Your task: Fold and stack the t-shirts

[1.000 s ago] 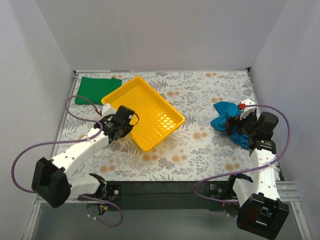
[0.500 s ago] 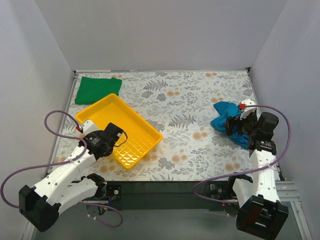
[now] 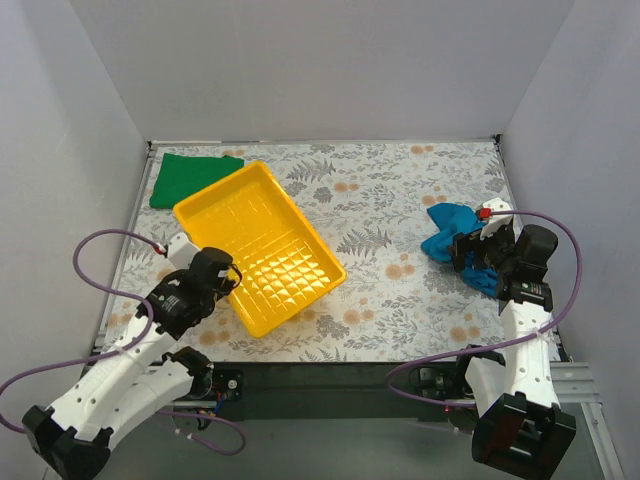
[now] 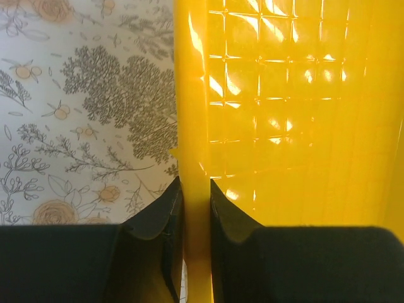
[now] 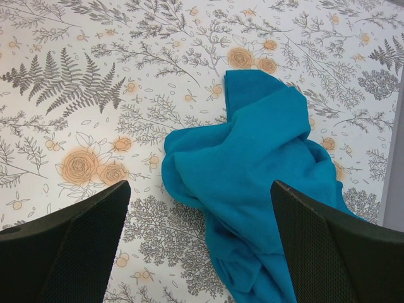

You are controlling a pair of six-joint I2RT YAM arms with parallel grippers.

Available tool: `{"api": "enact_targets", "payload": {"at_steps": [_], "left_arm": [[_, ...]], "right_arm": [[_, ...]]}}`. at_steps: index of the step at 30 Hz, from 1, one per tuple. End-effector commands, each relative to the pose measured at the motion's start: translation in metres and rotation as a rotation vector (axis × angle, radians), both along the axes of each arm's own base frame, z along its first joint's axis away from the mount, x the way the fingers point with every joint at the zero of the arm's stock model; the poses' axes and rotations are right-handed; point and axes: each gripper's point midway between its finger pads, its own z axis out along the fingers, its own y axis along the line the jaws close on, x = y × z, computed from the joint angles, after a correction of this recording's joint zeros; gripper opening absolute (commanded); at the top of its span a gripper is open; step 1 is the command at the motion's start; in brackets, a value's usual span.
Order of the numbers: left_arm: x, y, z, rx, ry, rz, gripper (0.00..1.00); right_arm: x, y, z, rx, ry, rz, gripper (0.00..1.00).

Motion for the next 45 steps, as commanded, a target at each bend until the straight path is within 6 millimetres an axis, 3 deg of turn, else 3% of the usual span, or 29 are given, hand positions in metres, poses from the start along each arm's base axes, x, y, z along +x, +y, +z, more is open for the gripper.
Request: {"api": "enact_targets", "payload": {"at_steps": [1, 5, 10, 11, 13, 15, 16, 19, 23, 25, 27, 30, 31, 32, 33, 34, 36, 37, 39, 40, 45], "left_arm": [[0.001, -0.014, -0.02, -0.027, 0.059, -0.036, 0.0], [0.0, -0.014, -0.043, 0.0, 0.137, -0.027, 0.0], [-0.004, -0.013, -0.058, -0.036, 0.176, -0.001, 0.01], [-0.005, -0.012, -0.062, -0.031, 0.193, 0.009, 0.07], [-0.006, -0.008, -0.064, -0.032, 0.208, 0.041, 0.31], [-0.005, -0.006, -0.062, -0.031, 0.211, 0.054, 0.44], [-0.005, -0.006, -0.062, -0.035, 0.214, 0.061, 0.54], [-0.003, -0.007, -0.05, -0.046, 0.199, 0.066, 0.65], [0.017, -0.035, -0.02, -0.104, 0.138, -0.07, 0.66], [0.03, -0.072, -0.007, -0.205, 0.108, -0.209, 0.66], [0.038, -0.107, -0.01, -0.276, 0.181, -0.32, 0.65], [0.061, -0.141, -0.017, -0.305, 0.248, -0.364, 0.66], [0.07, -0.146, -0.033, -0.279, 0.291, -0.345, 0.66], [0.085, -0.156, -0.019, -0.287, 0.266, -0.346, 0.67], [0.088, -0.157, -0.025, -0.269, 0.299, -0.323, 0.7], [0.095, -0.154, -0.044, -0.215, 0.348, -0.275, 0.71], [0.111, -0.161, -0.042, -0.188, 0.355, -0.253, 0.74], [0.111, -0.16, -0.062, -0.148, 0.417, -0.231, 0.74], [0.115, -0.163, -0.069, -0.121, 0.453, -0.221, 0.74], [0.11, -0.16, -0.084, -0.089, 0.502, -0.214, 0.74], [0.108, -0.151, -0.1, -0.036, 0.524, -0.197, 0.68]], "right_arm": [[0.002, 0.002, 0.014, 0.004, -0.046, 0.011, 0.98], [0.002, 0.002, 0.013, 0.003, -0.046, 0.009, 0.98], [0.002, 0.002, 0.014, 0.004, -0.047, 0.012, 0.98], [0.002, 0.002, 0.014, 0.004, -0.047, 0.011, 0.98], [0.002, 0.002, 0.014, 0.003, -0.049, 0.011, 0.98], [0.002, 0.002, 0.013, 0.006, -0.046, 0.013, 0.98], [0.002, 0.003, 0.015, 0.004, -0.05, 0.014, 0.98], [0.002, 0.003, 0.014, 0.004, -0.049, 0.014, 0.98], [0.002, 0.003, 0.014, 0.006, -0.047, 0.018, 0.98], [0.002, 0.004, 0.014, 0.007, -0.048, 0.022, 0.98], [0.002, 0.004, 0.013, 0.007, -0.047, 0.023, 0.98], [0.002, 0.003, 0.013, 0.004, -0.046, 0.021, 0.98], [0.002, 0.003, 0.012, 0.005, -0.044, 0.021, 0.98], [0.002, 0.003, 0.012, 0.003, -0.044, 0.02, 0.98], [0.002, 0.003, 0.011, 0.003, -0.043, 0.018, 0.98], [0.002, 0.003, 0.011, 0.002, -0.042, 0.019, 0.98], [0.002, 0.002, 0.011, 0.001, -0.042, 0.016, 0.98], [0.002, 0.002, 0.011, 0.002, -0.042, 0.017, 0.98], [0.002, 0.002, 0.011, 0.002, -0.04, 0.016, 0.98], [0.002, 0.002, 0.011, 0.001, -0.042, 0.018, 0.98], [0.002, 0.002, 0.012, 0.001, -0.045, 0.017, 0.98]]}}
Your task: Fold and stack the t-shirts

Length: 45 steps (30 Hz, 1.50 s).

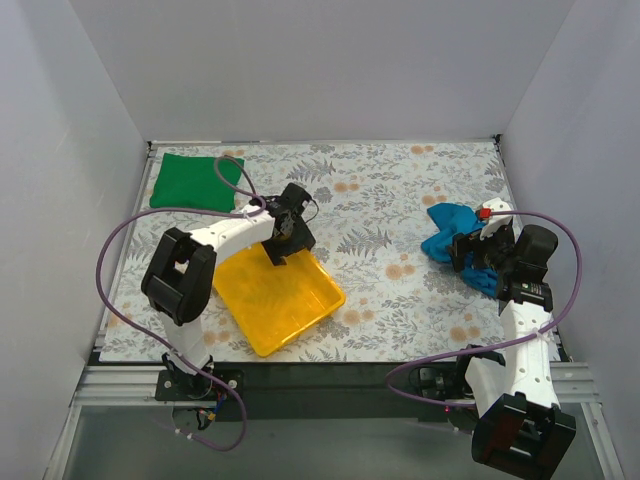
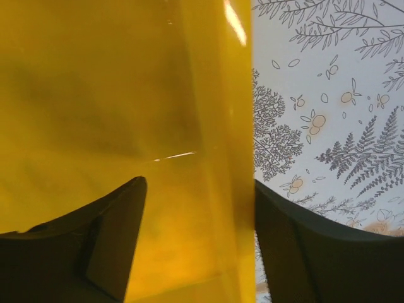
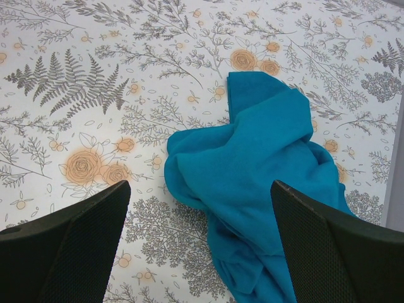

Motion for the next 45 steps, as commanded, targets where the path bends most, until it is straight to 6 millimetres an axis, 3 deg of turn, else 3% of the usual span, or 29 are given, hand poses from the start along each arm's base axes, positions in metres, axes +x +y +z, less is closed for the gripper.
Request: {"api": "enact_targets", "payload": {"at_steps": [1, 4, 5, 13, 15, 22, 28, 32, 36, 40, 42, 45], "left_arm": [[-0.001, 0.01, 0.006, 0.056, -0.013, 0.006, 0.6], [0.003, 0.011, 0.003, 0.095, -0.012, -0.053, 0.44], [0.006, 0.011, 0.005, 0.108, -0.019, -0.092, 0.34], [-0.008, 0.037, -0.001, 0.249, 0.02, -0.236, 0.0], [-0.013, 0.042, -0.003, 0.264, 0.019, -0.277, 0.0], [-0.016, 0.063, 0.023, 0.322, -0.034, -0.336, 0.0], [-0.026, 0.101, 0.029, 0.396, -0.017, -0.3, 0.0], [-0.037, 0.137, 0.023, 0.427, 0.014, -0.297, 0.0], [-0.042, 0.165, 0.025, 0.443, -0.01, -0.367, 0.0], [-0.037, 0.189, 0.029, 0.56, -0.064, -0.395, 0.0], [-0.036, 0.195, 0.026, 0.605, -0.063, -0.483, 0.0], [-0.028, 0.205, 0.023, 0.607, -0.106, -0.481, 0.0]], "right_arm": [[0.003, 0.001, 0.011, -0.003, -0.04, 0.01, 0.98], [0.002, 0.001, 0.01, -0.002, -0.039, 0.011, 0.98], [0.003, 0.001, 0.011, -0.003, -0.042, 0.011, 0.98], [0.002, 0.001, 0.012, -0.005, -0.046, 0.01, 0.98], [0.002, 0.001, 0.013, -0.005, -0.048, 0.009, 0.98], [0.002, 0.001, 0.013, -0.004, -0.047, 0.009, 0.98], [0.002, 0.001, 0.013, -0.004, -0.049, 0.011, 0.98], [0.002, 0.001, 0.013, -0.001, -0.047, 0.012, 0.98], [0.002, 0.002, 0.012, 0.0, -0.045, 0.013, 0.98], [0.002, 0.004, 0.012, 0.007, -0.044, 0.023, 0.98], [0.002, 0.005, 0.012, 0.012, -0.041, 0.031, 0.98], [0.001, 0.008, 0.011, 0.022, -0.035, 0.045, 0.98]]}}
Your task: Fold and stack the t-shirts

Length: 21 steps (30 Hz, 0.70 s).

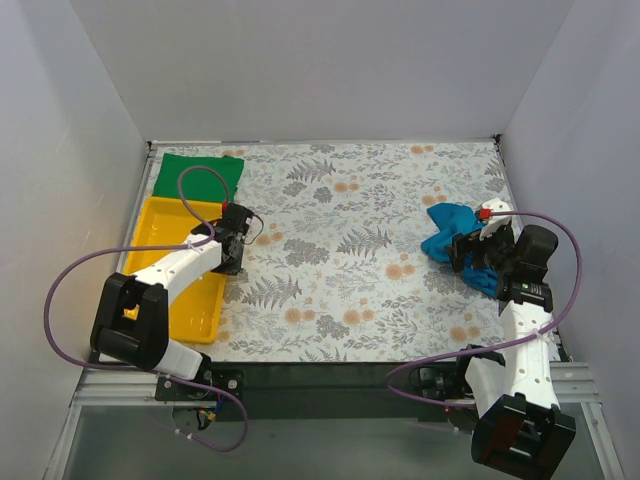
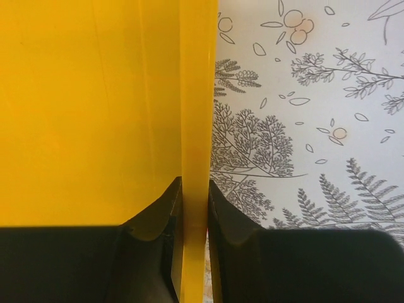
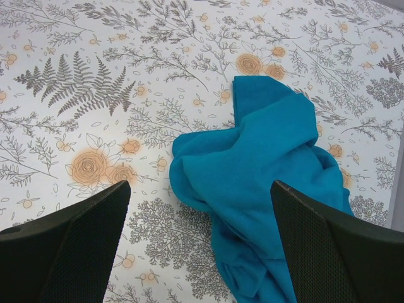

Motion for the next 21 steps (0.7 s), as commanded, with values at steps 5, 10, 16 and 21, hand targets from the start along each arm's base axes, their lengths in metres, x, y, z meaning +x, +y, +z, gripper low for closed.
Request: {"api": "enact_targets", "payload": {"at_steps": [5, 10, 16, 21], "left_arm": [[0.027, 0.028, 0.013, 0.037, -0.143, -0.051, 0.0], [0.024, 0.033, 0.004, 0.035, -0.111, -0.032, 0.0], [0.021, 0.041, 0.006, 0.061, -0.123, 0.005, 0.13], [0.023, 0.055, 0.024, 0.118, -0.191, 0.062, 0.43]], "right_arm": [[0.002, 0.006, 0.009, 0.02, -0.028, 0.033, 0.98], [0.002, 0.006, 0.01, 0.019, -0.031, 0.032, 0.98], [0.001, 0.006, 0.01, 0.019, -0.033, 0.033, 0.98], [0.001, 0.007, 0.011, 0.02, -0.033, 0.036, 0.98]]}}
